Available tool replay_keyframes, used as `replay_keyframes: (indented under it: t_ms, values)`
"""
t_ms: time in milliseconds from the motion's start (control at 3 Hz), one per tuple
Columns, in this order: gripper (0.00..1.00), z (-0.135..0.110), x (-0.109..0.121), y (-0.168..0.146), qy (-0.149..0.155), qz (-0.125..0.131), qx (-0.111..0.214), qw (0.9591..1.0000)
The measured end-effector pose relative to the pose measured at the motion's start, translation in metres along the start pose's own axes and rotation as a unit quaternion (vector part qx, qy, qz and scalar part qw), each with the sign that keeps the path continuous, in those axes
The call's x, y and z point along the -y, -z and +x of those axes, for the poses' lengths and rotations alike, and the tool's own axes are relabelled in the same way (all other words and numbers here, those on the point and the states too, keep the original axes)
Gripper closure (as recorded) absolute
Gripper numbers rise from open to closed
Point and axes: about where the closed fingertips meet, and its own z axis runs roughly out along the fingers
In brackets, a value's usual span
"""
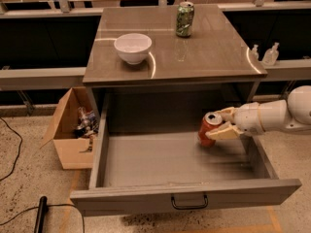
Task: Pick coke can from top drawer and place on counter
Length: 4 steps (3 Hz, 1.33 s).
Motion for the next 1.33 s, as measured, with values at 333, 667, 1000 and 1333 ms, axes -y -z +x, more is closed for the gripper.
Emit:
replay_keyframes:
  t_ms: [333, 667, 1000, 1333]
  values:
    - [1.00, -0.042, 0.001, 0.040, -0.007, 0.018, -0.006, 0.9998]
    - [1.00, -0.086, 0.006, 0.082, -0.018, 0.039, -0.006, 0.9991]
    - [1.00, -0.126, 0.013, 0.115, -0.015, 0.053, -0.012, 0.9984]
    - [1.00, -0.165, 0.033, 0.138, 0.005, 0.070, -0.020, 0.9974]
